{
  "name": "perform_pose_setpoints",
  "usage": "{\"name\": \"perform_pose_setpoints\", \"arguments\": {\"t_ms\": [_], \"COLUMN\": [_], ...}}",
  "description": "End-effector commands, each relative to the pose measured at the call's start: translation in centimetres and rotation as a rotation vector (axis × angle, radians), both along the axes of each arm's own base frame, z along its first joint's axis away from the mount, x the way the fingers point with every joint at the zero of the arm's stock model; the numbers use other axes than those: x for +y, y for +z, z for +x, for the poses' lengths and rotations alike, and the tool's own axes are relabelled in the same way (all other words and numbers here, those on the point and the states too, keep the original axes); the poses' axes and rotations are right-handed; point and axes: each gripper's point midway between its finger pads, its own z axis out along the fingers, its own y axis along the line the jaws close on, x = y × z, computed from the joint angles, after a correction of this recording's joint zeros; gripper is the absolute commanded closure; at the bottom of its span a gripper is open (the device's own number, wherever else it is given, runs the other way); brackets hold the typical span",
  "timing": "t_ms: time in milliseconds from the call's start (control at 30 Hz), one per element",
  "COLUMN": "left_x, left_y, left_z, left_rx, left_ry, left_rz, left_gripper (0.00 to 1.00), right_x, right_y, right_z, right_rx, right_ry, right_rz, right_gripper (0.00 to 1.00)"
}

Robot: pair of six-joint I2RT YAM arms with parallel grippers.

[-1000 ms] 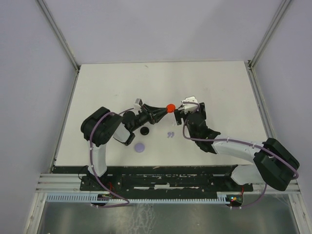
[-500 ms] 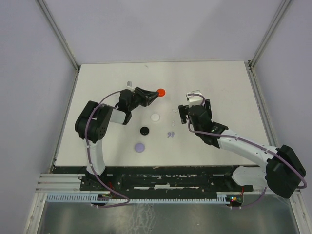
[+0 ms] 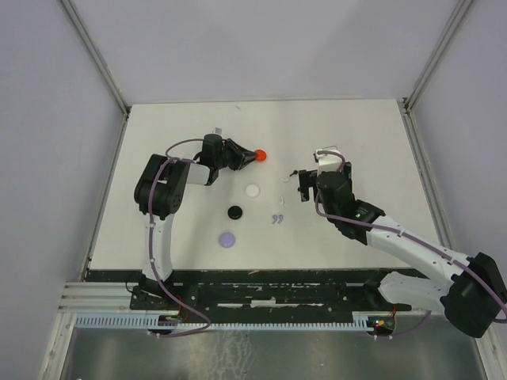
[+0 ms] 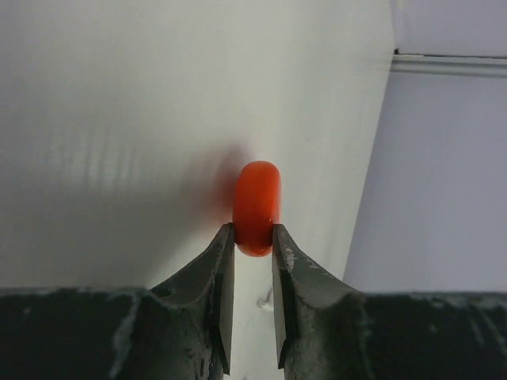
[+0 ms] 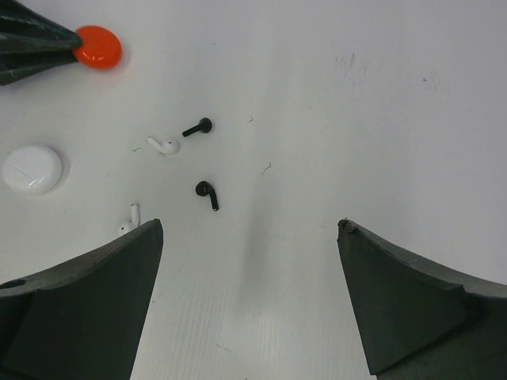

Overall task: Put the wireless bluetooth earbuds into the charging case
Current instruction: Place the charging case at the center of the board.

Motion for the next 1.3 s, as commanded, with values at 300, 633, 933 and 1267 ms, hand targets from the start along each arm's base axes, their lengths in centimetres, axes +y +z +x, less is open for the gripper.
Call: {"name": "perform_pose_setpoints", "arguments": {"t_ms": [300, 633, 933, 1267], "left_x": [0.9, 2.5, 5.7, 7.3], "left_y": [-2.6, -0.5, 2.4, 8.9], "left_z": [0.5, 0.0, -1.3, -7.9], "left_rx": [-0.007, -0.048, -0.093, -0.240], "left_ry": [-0.077, -0.061, -0.016, 0.028], "left_rz": [0.202, 0.211, 0.200, 0.179], "left_gripper": [0.96, 0.70, 0.48, 0.45], "right_x": [0.4, 0.7, 2.4, 8.9], "right_y": [0.8, 0.9, 0.3, -2.4], "right_z": [0.0, 0.0, 1.5, 3.5], "right_rx": [0.004, 0.008, 0.043, 0.185], "right_ry": [-0.003, 0.011, 0.036, 0.201], "right_rz": [0.051, 0.056, 0.023, 0.079], "right_gripper": [0.00, 0.00, 0.00, 0.03]}}
